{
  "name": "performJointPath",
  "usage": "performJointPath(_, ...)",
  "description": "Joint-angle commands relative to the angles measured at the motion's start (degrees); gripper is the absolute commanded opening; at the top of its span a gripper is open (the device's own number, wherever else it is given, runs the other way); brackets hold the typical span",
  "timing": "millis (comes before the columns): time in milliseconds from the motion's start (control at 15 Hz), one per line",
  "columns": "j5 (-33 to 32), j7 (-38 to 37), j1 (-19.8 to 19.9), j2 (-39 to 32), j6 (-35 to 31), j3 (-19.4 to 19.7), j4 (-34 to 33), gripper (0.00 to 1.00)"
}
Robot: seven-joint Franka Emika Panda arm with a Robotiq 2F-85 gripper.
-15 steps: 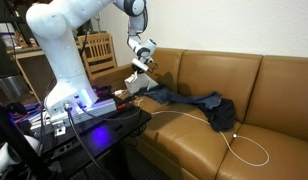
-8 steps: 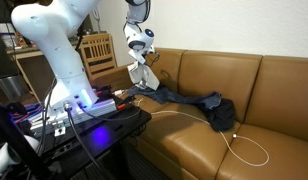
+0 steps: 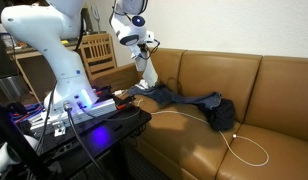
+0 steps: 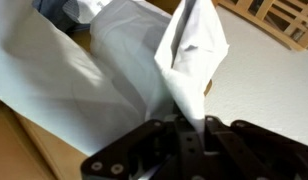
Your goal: Move the cloth to the right
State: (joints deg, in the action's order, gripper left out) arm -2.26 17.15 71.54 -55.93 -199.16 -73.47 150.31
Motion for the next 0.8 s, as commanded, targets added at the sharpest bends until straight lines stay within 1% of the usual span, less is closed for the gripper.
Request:
performJointPath(0,-7.44,-6.64,2.4,1.39,0.4,1.23,0.99,0.07)
performJointPath(67,-8.25,-6.84,4.48,1.4,0.44,0.99,2.05,0.07)
performJointPath(133,-8.53,-6.78,5.46,1.39,0.44,0.93,2.83,0.07)
performJointPath(200,-8.54,-6.77,5.5,1.39,0.44,0.92,3.09,0.07)
performJointPath(267,-8.54,-6.79,5.38,1.39,0.44,0.88,3.18,0.02)
performJointPath(333,-8.24,-7.58,4.31,2.98,0.52,2.3,0.93,0.02)
performJointPath(400,-8.02,-9.81,4.81,4.32,0.56,2.76,-1.16,0.02)
performJointPath(533,-9.41,-11.49,8.8,4.67,0.51,3.28,-3.73,0.02)
performJointPath(667,-10.22,-13.39,13.92,6.72,0.53,2.52,-4.93,0.02)
performJointPath(733,-10.69,-14.32,17.48,7.79,0.54,1.79,-4.94,0.02)
